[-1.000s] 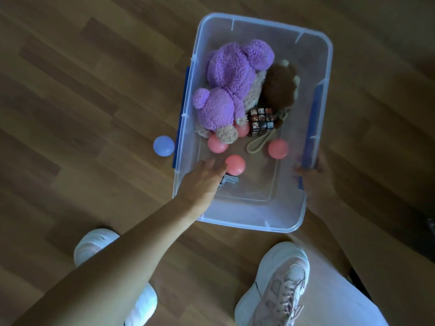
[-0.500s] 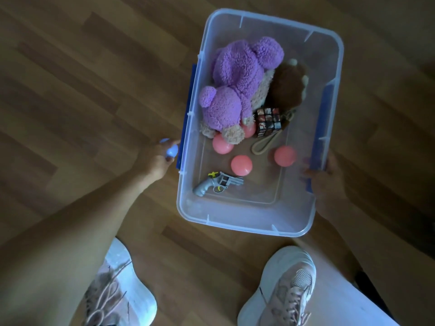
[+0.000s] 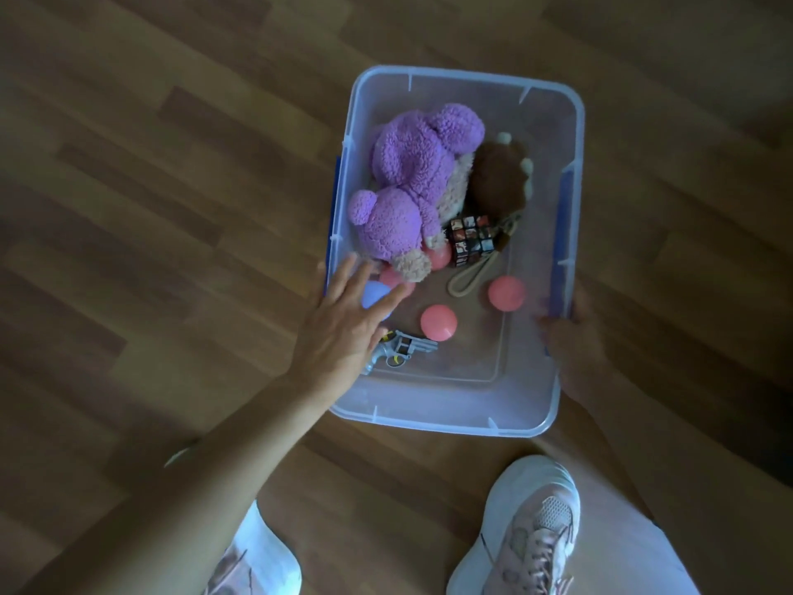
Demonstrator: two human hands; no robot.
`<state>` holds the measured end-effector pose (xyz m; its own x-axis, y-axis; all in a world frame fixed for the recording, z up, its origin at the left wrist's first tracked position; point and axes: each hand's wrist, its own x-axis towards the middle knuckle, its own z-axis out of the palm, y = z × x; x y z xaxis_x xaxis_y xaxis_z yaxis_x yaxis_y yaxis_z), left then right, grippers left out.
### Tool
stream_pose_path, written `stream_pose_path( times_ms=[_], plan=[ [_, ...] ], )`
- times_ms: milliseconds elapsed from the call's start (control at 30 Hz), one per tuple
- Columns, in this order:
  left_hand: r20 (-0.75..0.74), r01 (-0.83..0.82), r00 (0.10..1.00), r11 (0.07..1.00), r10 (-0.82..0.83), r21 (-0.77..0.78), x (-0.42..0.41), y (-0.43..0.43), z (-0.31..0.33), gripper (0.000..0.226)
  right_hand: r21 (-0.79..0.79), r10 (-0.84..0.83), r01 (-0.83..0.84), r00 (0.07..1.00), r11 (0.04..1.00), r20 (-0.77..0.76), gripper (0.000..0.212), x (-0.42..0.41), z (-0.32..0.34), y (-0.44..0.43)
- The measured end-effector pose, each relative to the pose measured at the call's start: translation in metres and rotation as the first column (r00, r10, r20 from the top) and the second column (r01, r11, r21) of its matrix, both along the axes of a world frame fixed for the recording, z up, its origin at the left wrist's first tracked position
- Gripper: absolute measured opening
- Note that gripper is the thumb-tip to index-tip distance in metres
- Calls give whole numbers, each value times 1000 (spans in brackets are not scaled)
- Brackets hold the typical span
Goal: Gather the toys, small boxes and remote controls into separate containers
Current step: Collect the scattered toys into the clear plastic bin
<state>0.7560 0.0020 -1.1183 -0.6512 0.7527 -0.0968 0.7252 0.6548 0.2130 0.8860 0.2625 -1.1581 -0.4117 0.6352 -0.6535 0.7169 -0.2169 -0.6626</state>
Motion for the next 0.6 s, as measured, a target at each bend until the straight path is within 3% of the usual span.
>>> stream_pose_path(
  times_ms=[100,167,200,233,267,300,333,533,600],
  plan=[
    [45,-216,976,975,214,50,-1,1,-4,85,26,23,-23,1000,999,13,55,-1,0,0],
    [274,-472,869,858,412,204,-6,1,-7,87,12,32,-32,999,999,5,58,-2,4,0],
    [491,-635,729,740,477,222,-10,2,-7,85,-16,22,-22,1000,1000,-11,56,-2,7,0],
    [700,-775,528,610,480,166,-15,3,-8,82,-48,7,-8,1000,999,-27,53,-3,10,-1],
    [831,-854,335,517,444,68,-19,2,-10,80,-78,-7,4,999,997,-36,53,-3,13,-3],
    [890,-879,225,477,396,11,-24,2,-9,79,-89,-26,23,999,996,-32,54,-5,19,-4],
    [909,-879,187,476,373,-15,-28,-1,-5,80,-98,-46,43,998,994,-31,55,-7,28,-6],
    [912,-856,205,517,356,-9,-42,-11,68,81,-170,-96,89,995,981,-34,61,-16,110,-17],
    [915,-888,166,459,367,-23,-49,-9,104,79,-181,-99,91,994,979,-39,64,-20,151,-18]
  ],
)
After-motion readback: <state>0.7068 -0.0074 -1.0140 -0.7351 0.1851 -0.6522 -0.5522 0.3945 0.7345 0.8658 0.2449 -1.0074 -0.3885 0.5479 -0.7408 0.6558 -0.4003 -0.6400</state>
